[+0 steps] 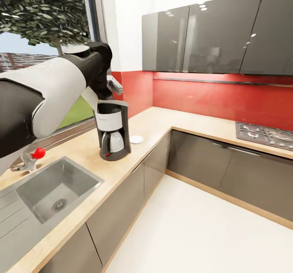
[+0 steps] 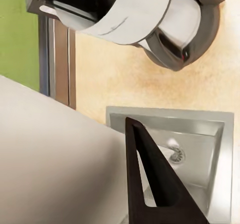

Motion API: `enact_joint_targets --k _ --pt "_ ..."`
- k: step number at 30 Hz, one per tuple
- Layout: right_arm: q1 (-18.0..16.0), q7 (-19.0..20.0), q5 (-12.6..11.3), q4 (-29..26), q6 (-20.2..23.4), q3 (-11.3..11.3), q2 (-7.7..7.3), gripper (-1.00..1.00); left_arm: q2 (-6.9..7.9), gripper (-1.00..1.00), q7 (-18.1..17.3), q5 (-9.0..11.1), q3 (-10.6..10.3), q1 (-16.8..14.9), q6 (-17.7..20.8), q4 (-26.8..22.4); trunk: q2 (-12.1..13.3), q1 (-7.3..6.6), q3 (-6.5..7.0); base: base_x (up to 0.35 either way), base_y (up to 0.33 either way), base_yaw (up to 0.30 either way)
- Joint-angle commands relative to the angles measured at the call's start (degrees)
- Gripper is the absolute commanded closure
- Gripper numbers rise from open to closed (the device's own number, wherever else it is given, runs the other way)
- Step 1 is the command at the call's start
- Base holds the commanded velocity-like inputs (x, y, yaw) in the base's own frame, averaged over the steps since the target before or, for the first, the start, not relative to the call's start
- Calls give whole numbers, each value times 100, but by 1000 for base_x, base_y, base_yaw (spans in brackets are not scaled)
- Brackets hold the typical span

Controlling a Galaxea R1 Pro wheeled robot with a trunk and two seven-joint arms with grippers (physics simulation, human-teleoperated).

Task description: Set up a coffee station on the kitchen countertop: keep the coffee maker on the countertop, move the bottle of coffee from the kitchen shelf to the counter next to the coffee maker, place a paper coffee filter on top of the coffee maker, put the saucer next to the coffee maker with the coffee cup on the saucer, and place the electric kettle next to the coffee maker.

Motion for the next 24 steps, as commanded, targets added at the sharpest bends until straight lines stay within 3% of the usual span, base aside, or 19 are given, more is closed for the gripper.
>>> enact_joint_targets --k 1,9,18,24 --pt "-1 2 -26 -6 -13 -22 2 -100 0 100 -57 -37 -27 7 26 -19 -12 6 -12 275 0 0" --pt "0 0 -24 -12 -23 -22 2 -100 0 100 -56 -74 -30 129 37 -367 -12 6 -12 81 0 0" --pt "-1 0 -18 -6 -136 -19 2 -100 0 100 -40 -103 -43 716 30 -1217 -12 6 -12 2 0 0" --pt "-1 0 -17 3 -212 -14 2 -100 0 100 -43 -494 -48 1040 50 -1553 -12 6 -12 187 0 0"
